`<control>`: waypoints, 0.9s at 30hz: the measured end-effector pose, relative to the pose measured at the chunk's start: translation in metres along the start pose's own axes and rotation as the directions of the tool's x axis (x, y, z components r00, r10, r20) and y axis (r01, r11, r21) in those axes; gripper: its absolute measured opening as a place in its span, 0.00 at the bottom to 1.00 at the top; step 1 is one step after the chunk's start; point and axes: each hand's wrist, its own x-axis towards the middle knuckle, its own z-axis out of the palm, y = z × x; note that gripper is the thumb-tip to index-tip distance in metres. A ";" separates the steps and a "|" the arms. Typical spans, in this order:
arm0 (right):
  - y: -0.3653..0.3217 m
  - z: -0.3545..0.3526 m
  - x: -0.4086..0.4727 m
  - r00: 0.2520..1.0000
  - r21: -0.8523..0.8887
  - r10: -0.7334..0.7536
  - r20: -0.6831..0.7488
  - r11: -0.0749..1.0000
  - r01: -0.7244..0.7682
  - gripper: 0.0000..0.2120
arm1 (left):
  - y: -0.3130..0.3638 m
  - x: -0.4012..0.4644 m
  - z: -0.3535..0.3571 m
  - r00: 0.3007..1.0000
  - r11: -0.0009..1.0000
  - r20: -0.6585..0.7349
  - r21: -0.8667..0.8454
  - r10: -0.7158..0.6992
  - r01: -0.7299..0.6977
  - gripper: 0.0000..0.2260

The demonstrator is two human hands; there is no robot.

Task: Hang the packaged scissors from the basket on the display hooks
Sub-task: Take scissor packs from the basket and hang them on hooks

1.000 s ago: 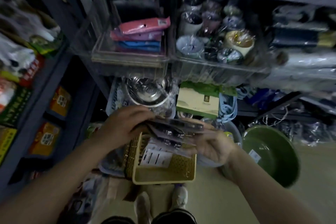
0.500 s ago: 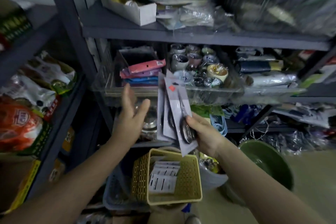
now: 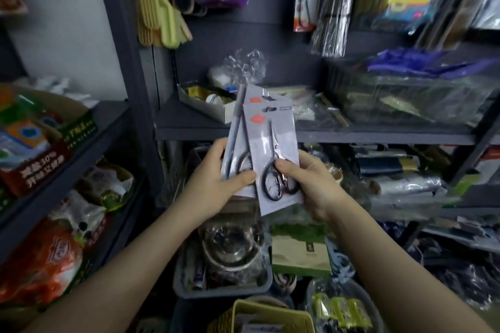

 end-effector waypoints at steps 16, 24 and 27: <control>-0.211 -0.020 0.196 0.805 -0.143 -0.496 -0.324 0.867 0.477 0.09 | 0.133 0.160 -0.040 0.849 0.948 -0.424 0.108 0.315 -0.298 0.24; -0.248 -0.030 0.262 0.820 -0.188 -0.502 -0.275 0.865 0.466 0.19 | 0.146 0.195 -0.027 0.845 0.926 -0.380 0.195 0.376 -0.324 0.16; -0.259 -0.036 0.274 0.817 -0.205 -0.518 -0.254 0.854 0.478 0.17 | 0.142 0.203 -0.028 0.836 0.930 -0.412 0.209 0.364 -0.302 0.16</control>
